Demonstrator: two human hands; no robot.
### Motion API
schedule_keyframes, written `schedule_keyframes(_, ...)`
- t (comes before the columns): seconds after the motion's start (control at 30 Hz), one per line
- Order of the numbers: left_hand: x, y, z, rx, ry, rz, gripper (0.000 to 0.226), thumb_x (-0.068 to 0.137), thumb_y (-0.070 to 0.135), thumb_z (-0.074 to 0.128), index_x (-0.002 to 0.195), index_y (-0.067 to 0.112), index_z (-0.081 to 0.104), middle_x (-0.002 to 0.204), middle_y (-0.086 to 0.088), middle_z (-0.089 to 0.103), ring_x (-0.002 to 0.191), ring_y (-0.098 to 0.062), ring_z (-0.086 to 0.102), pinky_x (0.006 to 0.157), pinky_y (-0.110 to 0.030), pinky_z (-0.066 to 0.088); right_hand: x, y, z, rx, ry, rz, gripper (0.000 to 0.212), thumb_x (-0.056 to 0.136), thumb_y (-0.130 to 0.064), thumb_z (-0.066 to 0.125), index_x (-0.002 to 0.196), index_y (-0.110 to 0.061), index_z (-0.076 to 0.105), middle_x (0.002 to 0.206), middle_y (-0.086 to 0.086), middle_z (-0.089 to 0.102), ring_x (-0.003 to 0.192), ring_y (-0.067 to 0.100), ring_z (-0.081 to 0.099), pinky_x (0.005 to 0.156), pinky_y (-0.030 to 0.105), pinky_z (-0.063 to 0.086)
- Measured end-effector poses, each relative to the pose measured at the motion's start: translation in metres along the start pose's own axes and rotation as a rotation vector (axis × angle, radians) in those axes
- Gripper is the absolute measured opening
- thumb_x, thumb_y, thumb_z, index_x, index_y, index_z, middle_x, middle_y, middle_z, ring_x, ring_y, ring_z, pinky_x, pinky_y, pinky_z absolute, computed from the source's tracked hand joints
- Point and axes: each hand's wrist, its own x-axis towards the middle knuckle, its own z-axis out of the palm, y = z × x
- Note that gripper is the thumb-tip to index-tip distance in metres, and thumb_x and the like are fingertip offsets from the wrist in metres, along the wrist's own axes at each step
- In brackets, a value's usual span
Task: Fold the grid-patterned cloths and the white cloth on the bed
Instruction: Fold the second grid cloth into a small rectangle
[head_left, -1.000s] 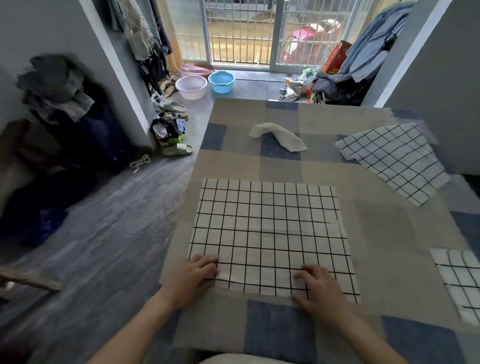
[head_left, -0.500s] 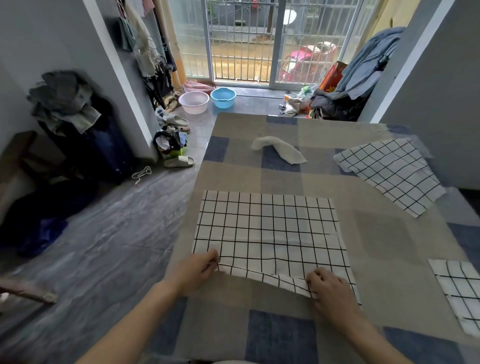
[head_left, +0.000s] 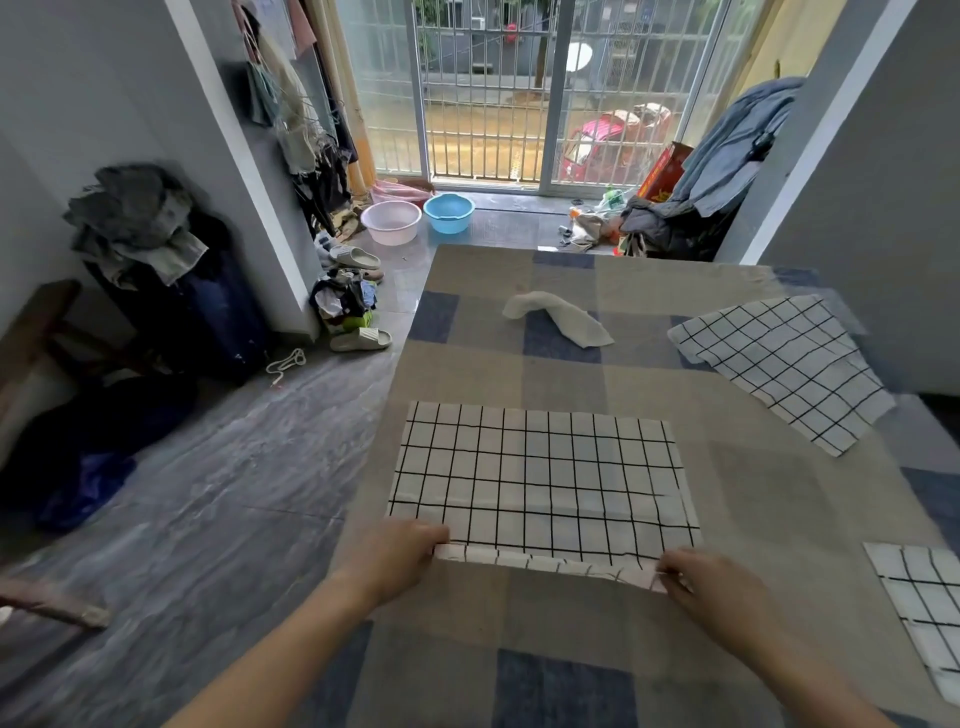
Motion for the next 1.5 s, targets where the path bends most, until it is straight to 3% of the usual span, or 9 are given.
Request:
schedule_keyframes(0.1, -0.001, -0.018, -0.029, -0.164, -0.143, -0.020, 0.017, 0.091, 0.032, 0.053, 0.100, 0.022, 0.063, 0.101, 0.001, 0.069, 0.094, -0.017, 0.063, 0.073, -0.030, 0.044, -0.005, 0.010, -0.036, 0.059, -0.178, -0.047, 0.030, 0.083, -0.052, 0.053, 0.078, -0.023, 0.060, 0.071, -0.009, 0.055, 0.073, 0.004, 0.055, 0.058, 0.011, 0.034)
schedule_keyframes(0.23, -0.020, -0.015, -0.106, -0.562, -0.644, -0.034, 0.031, 0.084, 0.033, 0.071, 0.111, 0.019, 0.066, 0.093, 0.013, 0.069, 0.072, 0.012, 0.060, 0.068, -0.008, 0.046, -0.008, 0.027, -0.108, 0.253, -0.638, -0.034, 0.062, 0.056, -0.062, 0.079, 0.087, -0.009, 0.067, 0.069, -0.004, 0.055, 0.067, 0.006, 0.051, 0.061, 0.018, 0.035)
schedule_keyframes(0.33, -0.010, -0.033, -0.150, -0.657, -0.763, -0.043, 0.032, 0.082, 0.019, 0.076, 0.109, 0.007, 0.065, 0.094, 0.009, 0.071, 0.078, 0.003, 0.063, 0.071, -0.009, 0.048, 0.003, 0.031, -0.160, 0.317, -0.795, -0.041, 0.034, 0.072, -0.038, 0.080, 0.090, -0.011, 0.073, 0.076, -0.004, 0.066, 0.073, 0.009, 0.060, 0.072, 0.026, 0.047)
schedule_keyframes(0.5, 0.067, -0.065, -0.160, -0.761, -0.327, -0.153, 0.028, 0.071, 0.030, 0.082, 0.093, 0.015, 0.074, 0.083, 0.002, 0.068, 0.076, -0.010, 0.057, 0.070, -0.027, 0.042, 0.086, 0.038, -0.194, 0.235, -0.462, 0.020, 0.050, 0.050, -0.056, 0.083, 0.079, -0.016, 0.075, 0.075, 0.007, 0.066, 0.072, 0.017, 0.057, 0.071, 0.031, 0.043)
schedule_keyframes(0.63, 0.132, -0.082, -0.139, -0.661, -0.074, -0.264, 0.006, 0.088, 0.019, 0.068, 0.085, 0.019, 0.072, 0.085, -0.002, 0.067, 0.077, -0.016, 0.060, 0.070, -0.026, 0.046, 0.140, 0.025, -0.180, 0.214, -0.145, 0.096, 0.005, 0.079, -0.028, 0.075, 0.079, -0.023, 0.073, 0.080, -0.003, 0.069, 0.079, 0.015, 0.061, 0.066, 0.025, 0.043)
schedule_keyframes(0.73, 0.154, -0.080, -0.126, -0.464, 0.015, -0.335, 0.017, 0.091, 0.023, 0.061, 0.097, 0.015, 0.074, 0.095, -0.006, 0.072, 0.092, -0.021, 0.065, 0.074, -0.023, 0.044, 0.170, 0.017, -0.150, 0.215, -0.012, 0.139, 0.007, 0.083, -0.026, 0.069, 0.077, -0.023, 0.072, 0.079, -0.003, 0.069, 0.081, 0.015, 0.063, 0.068, 0.025, 0.044)
schedule_keyframes(0.93, 0.174, -0.085, -0.095, -0.444, 0.076, -0.396, 0.027, 0.096, 0.014, 0.052, 0.116, 0.014, 0.070, 0.118, -0.009, 0.068, 0.111, -0.027, 0.059, 0.077, -0.021, 0.035, 0.199, 0.023, -0.106, 0.339, 0.137, 0.204, 0.007, 0.086, -0.025, 0.066, 0.087, -0.023, 0.073, 0.088, 0.002, 0.071, 0.081, 0.020, 0.062, 0.073, 0.035, 0.053)
schedule_keyframes(1.23, 0.176, -0.100, -0.083, -0.555, 0.235, -0.242, 0.024, 0.089, 0.012, 0.062, 0.103, 0.027, 0.075, 0.097, 0.003, 0.073, 0.089, -0.013, 0.061, 0.076, -0.026, 0.041, 0.200, 0.048, -0.084, 0.301, 0.375, 0.070, 0.015, 0.089, -0.034, 0.064, 0.098, -0.028, 0.076, 0.095, -0.007, 0.075, 0.090, 0.017, 0.067, 0.083, 0.043, 0.052)
schedule_keyframes(1.5, 0.143, -0.106, -0.072, -0.101, 0.230, 0.050, 0.041, 0.093, 0.004, 0.053, 0.122, 0.030, 0.067, 0.127, 0.004, 0.064, 0.115, -0.027, 0.057, 0.095, -0.037, 0.042, 0.146, 0.057, -0.053, 0.181, 0.542, -0.223, 0.016, 0.088, -0.025, 0.068, 0.102, -0.026, 0.075, 0.108, -0.007, 0.072, 0.089, 0.020, 0.065, 0.078, 0.046, 0.051)
